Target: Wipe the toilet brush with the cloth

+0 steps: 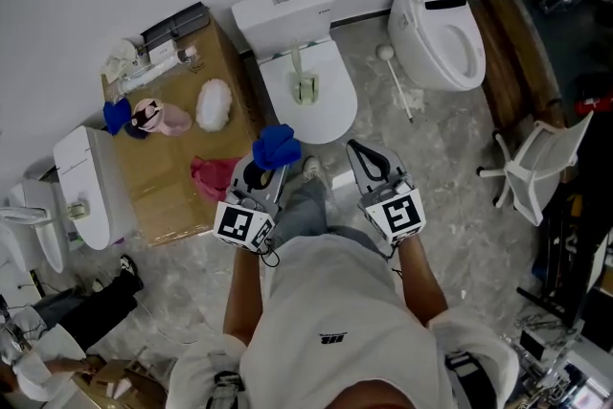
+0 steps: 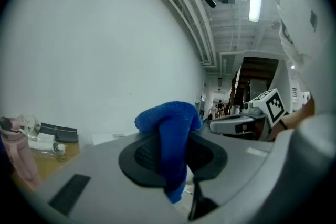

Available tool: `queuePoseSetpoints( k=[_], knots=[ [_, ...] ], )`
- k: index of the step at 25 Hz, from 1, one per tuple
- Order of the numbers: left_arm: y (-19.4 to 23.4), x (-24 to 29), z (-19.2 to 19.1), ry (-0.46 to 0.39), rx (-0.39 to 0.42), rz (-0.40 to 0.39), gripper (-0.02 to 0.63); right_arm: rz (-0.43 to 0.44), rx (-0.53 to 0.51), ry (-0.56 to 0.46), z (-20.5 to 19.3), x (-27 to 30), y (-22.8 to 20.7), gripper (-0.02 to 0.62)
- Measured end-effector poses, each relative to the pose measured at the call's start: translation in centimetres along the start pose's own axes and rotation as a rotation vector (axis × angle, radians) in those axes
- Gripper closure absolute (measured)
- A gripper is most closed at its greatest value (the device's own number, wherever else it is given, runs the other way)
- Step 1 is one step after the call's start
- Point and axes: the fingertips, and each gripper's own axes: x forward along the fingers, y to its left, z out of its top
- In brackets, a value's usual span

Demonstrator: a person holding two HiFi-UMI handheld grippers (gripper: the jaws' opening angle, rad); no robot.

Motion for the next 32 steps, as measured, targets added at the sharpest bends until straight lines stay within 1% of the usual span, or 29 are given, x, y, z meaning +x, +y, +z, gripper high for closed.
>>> queuePoseSetpoints(
  k=[5,9,12,16,20,26,32],
  knots=[
    [3.5,4.1,-1.4,0.029,-0.019,0.008,0.515,0.015,0.010,0.051,-1.4,4.3,-3.3,0.598],
    [5.3,6.2,-2.7,0.069,-0.021,0.016,0.515,0.041,0.008,0.090,-2.8,7.0,-4.6,0.598],
    [6.3,7.4,-3.8,0.089,-0.044,0.029,0.515,0.059,-0.002,0.117,-4.0,8.6,-5.4,0.598],
    [7.4,8.9,-5.5,0.108,-0.064,0.062,0.515,0.098,-0.027,0.162,-5.7,10.6,-6.3,0.598],
    [8.1,10.2,-7.1,0.120,-0.066,0.094,0.515,0.135,-0.028,0.155,-7.9,12.3,-7.5,0.598],
    [9.6,11.2,-9.7,0.129,-0.090,0.180,0.515,0.213,-0.039,0.194,-11.2,14.2,-8.3,0.598],
    [10.7,13.0,-12.8,0.148,-0.102,0.215,0.515,0.239,-0.035,0.205,-14.7,16.4,-9.8,0.598]
  ],
)
